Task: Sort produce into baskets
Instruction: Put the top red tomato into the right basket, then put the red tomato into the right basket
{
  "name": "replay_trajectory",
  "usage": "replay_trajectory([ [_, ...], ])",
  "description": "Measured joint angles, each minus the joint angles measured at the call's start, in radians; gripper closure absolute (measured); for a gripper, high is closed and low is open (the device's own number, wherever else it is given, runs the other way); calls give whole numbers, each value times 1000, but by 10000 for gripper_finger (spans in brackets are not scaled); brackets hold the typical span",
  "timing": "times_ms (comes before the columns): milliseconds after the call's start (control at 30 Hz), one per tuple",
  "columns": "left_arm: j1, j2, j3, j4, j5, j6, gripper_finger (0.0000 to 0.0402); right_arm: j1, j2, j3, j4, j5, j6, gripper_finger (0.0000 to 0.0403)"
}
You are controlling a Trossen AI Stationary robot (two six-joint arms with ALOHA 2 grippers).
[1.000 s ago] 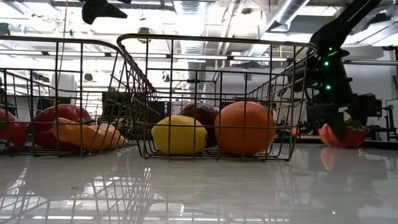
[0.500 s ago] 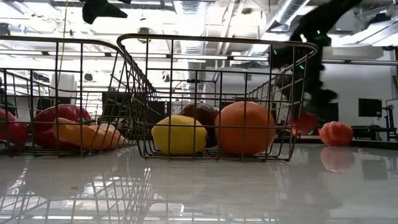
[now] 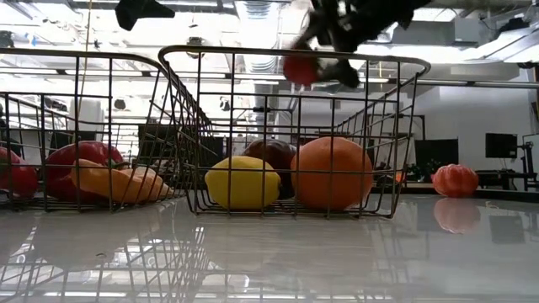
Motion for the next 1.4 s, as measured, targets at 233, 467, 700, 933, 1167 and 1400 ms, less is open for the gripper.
replay_trajectory([
  [233, 0, 1, -72, -19, 89, 1, 168, 122, 31, 1, 275, 104, 134, 47],
  [467, 0, 0, -114, -6, 235, -30, 168, 216, 102, 7, 381, 135, 241, 47],
  [700, 0, 0, -114, -6, 244, -16, 168, 269, 170, 54, 262, 143, 311, 46],
  [933, 0, 0, -114, -9, 279, 11, 168, 254, 200, 85, 29, 141, 360, 18],
  [1167, 0, 0, -114, -17, 277, 14, 168, 224, 126, 84, -197, -4, 365, 12],
  [1400, 0, -7, -114, -63, 272, 3, 168, 335, 30, 85, -704, -178, 354, 12],
])
